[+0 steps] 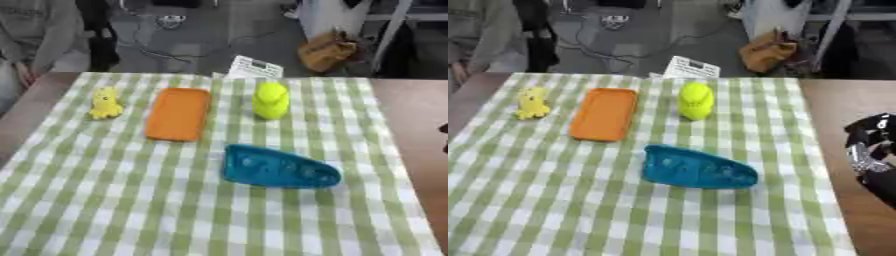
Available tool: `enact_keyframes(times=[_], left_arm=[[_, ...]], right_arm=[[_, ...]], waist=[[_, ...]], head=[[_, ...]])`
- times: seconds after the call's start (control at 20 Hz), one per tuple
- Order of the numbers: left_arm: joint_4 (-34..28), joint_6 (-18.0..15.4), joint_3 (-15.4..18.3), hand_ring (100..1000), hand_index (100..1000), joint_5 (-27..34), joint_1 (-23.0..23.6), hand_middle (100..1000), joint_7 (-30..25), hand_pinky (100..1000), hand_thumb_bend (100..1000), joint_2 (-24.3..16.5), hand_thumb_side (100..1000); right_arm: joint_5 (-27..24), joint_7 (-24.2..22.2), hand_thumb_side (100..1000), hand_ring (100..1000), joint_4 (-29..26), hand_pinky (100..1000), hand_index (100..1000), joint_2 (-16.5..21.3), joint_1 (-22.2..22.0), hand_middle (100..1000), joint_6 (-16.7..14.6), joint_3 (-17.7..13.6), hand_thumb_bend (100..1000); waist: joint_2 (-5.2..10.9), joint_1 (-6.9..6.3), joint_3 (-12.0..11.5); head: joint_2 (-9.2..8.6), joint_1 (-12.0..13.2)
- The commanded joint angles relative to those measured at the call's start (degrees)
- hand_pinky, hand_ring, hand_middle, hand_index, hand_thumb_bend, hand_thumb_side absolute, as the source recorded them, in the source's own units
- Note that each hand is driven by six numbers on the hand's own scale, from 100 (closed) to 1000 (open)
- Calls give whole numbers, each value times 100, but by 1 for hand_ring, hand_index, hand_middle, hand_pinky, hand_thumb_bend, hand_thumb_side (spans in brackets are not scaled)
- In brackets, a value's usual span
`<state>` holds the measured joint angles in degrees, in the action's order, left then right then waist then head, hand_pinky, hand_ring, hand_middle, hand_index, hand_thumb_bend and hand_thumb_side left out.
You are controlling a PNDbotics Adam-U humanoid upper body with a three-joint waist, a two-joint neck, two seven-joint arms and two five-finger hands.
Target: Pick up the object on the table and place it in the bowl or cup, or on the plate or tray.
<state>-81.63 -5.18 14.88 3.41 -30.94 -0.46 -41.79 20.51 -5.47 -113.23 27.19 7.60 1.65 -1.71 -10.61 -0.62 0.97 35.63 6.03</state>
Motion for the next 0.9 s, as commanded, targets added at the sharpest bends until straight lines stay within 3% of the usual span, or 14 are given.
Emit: enact_keyframes(times=[0.05, 0.3, 0.55, 0.9], left_arm=[[389, 71, -124, 650, 830, -294, -280, 772, -43, 681, 100, -483, 544], [1103, 379, -541, 674, 863, -734, -801, 791, -173, 684, 100, -693, 501], [1807, 486, -1047, 715, 896, -1167, -1280, 824, -344, 688, 100, -809, 362], [2817, 640, -1574, 755, 917, -1789, -1572, 826, -277, 690, 100, -906, 426]], right_arm=[[-60, -20, 586, 544, -136, 387, 704, 184, 68, 640, -12, -18, 100], [-68, -47, 587, 544, -136, 387, 704, 199, 99, 640, -26, 17, 100], [-82, -72, 591, 543, -136, 385, 703, 208, 142, 640, -50, 58, 100], [-94, -101, 594, 542, -136, 383, 703, 210, 192, 640, -80, 103, 100]], waist=[[164, -93, 30], [110, -141, 139], [26, -217, 283], [-144, -316, 521]], head=[[-100, 30], [-159, 94], [-218, 168], [-362, 245]])
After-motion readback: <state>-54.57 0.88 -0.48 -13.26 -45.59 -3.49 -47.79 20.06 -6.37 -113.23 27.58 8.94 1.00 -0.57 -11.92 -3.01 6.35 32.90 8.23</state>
